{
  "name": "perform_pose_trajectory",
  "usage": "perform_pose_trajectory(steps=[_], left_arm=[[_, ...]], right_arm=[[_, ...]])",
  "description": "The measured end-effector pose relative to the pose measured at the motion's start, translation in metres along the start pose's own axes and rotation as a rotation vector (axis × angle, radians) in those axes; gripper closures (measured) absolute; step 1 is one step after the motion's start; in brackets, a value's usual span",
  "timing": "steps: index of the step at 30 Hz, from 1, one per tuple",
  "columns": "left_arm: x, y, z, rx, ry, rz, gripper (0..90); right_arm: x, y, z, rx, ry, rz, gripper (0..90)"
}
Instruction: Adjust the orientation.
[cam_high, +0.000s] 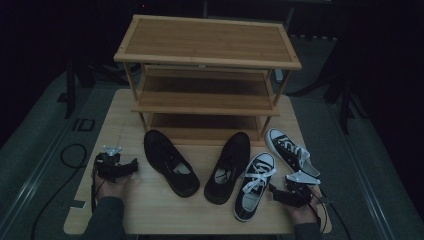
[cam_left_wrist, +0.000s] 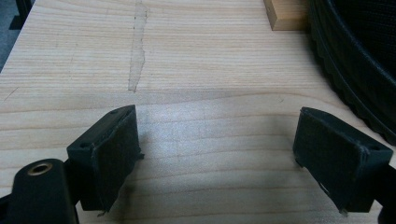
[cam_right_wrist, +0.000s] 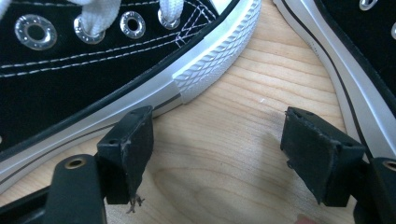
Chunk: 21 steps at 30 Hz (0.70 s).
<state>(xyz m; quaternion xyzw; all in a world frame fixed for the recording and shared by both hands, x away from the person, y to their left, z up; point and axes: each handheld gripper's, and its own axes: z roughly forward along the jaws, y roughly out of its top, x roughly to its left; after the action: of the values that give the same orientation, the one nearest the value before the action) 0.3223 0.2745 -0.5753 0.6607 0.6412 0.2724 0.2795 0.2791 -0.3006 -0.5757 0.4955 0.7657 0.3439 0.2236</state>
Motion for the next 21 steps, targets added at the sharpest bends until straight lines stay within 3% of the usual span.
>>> perform_pose_trajectory(steps=[6, 10, 11, 14, 18, 21], left_arm=[[0.001, 0.001, -0.001, 0.003, -0.012, 0.014, 15.5], [-0.001, 0.004, -0.004, 0.026, -0.032, 0.033, 27.6], [-0.001, 0.005, -0.006, 0.036, -0.032, 0.038, 36.5], [-0.003, 0.006, -0.008, 0.050, -0.043, 0.042, 39.6], [-0.004, 0.007, -0.013, 0.061, -0.088, 0.039, 44.5], [-0.006, 0.010, -0.019, 0.067, -0.118, 0.068, 45.9]], right_arm=[[0.000, 0.000, 0.000, 0.000, 0.000, 0.000, 25.5], [0.000, 0.000, 0.000, 0.000, 0.000, 0.000, 25.5], [0.000, 0.000, 0.000, 0.000, 0.000, 0.001, 25.5], [0.000, 0.000, 0.000, 0.000, 0.000, 0.001, 25.5], [0.000, 0.000, 0.000, 0.000, 0.000, 0.001, 25.5], [0.000, 0.000, 0.000, 0.000, 0.000, 0.001, 25.5]])
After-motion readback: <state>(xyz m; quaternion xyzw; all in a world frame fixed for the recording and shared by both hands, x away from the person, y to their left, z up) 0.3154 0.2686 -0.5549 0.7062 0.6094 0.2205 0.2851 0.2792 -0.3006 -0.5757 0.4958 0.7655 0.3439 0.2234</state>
